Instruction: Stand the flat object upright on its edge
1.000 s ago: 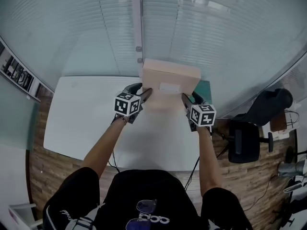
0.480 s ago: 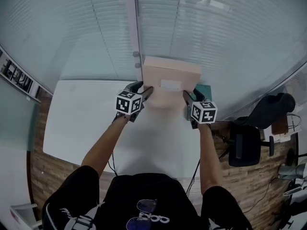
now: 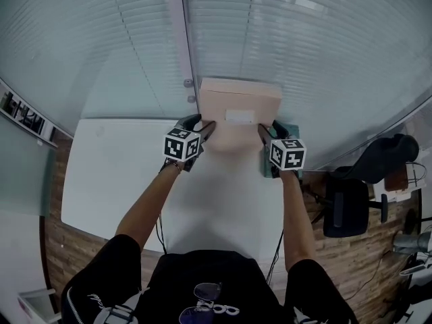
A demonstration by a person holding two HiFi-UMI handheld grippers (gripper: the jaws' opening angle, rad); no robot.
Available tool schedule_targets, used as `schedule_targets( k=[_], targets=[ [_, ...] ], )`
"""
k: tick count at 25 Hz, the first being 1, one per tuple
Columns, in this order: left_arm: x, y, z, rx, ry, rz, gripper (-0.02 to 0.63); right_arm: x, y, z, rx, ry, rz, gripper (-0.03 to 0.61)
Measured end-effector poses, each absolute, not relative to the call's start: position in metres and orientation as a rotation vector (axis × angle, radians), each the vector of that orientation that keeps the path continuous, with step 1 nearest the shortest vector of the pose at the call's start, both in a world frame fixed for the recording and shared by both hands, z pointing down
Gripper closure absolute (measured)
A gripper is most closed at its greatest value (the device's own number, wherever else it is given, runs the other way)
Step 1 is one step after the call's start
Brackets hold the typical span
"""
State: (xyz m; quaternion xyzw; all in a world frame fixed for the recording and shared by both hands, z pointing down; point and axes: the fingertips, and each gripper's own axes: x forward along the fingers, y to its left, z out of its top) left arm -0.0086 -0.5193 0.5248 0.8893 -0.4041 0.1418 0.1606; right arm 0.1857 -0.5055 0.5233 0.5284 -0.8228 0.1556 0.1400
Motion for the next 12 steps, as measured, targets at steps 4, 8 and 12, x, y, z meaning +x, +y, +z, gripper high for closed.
schedule_targets(
  k=[4, 8, 12],
  targets=[
    [-0.007, -0.533, 0.531, 2.545, -1.161, 0.416, 0.372, 0.187, -0.52, 0.531, 1.536, -2.378, 0.461, 0.348],
    [-0.007, -0.544, 0.526, 2.54, -1.176, 0.414, 0.373, 0.187, -0.531, 0.528, 1.531, -2.373, 0.457, 0.348],
    [-0.006, -0.551, 0.528, 2.528, -1.189, 0.403, 0.373, 0.188, -0.54, 0.529, 1.527, -2.363, 0.445, 0.349]
  ],
)
